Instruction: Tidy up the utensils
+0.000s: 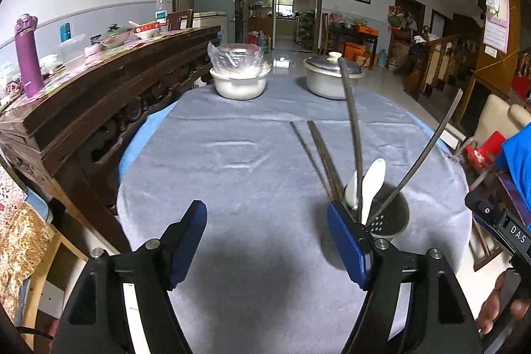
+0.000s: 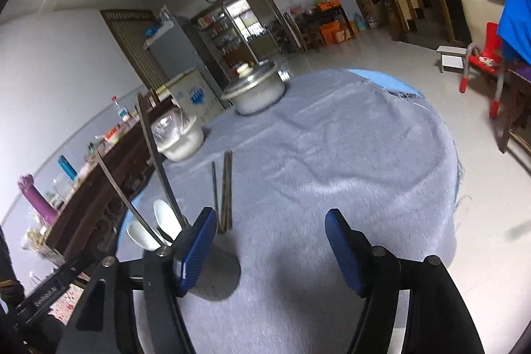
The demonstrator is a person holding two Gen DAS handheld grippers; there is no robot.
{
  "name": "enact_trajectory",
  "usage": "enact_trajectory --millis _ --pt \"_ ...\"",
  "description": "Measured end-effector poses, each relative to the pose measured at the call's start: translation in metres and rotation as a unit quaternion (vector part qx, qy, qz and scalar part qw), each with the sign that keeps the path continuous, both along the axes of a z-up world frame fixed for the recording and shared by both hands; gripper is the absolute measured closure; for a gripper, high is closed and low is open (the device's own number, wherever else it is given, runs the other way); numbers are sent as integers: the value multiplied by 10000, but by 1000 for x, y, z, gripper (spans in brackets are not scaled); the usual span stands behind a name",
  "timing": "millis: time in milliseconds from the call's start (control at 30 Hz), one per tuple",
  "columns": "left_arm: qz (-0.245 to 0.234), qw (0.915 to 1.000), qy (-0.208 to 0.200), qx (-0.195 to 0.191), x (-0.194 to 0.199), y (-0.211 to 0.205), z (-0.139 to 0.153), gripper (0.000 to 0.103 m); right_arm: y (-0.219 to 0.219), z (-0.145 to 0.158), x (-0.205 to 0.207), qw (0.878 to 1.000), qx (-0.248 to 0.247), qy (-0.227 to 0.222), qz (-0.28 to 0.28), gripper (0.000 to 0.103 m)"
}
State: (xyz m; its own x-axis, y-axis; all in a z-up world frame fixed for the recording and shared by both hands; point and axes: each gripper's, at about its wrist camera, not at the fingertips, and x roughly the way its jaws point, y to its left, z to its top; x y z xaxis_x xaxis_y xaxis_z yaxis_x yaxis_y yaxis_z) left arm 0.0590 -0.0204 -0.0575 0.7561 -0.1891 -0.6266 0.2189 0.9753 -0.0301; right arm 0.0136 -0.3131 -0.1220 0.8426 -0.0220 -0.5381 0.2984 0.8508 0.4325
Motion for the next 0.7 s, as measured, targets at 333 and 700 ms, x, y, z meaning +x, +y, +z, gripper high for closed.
enact_trajectory --millis 333,700 --pt "397 9990 8 207 5 29 -3 21 3 -5 5 9962 -477 676 -257 27" --pt "698 9971 271 148 28 51 -30 21 -1 -5 10 9946 -723 541 -508 28"
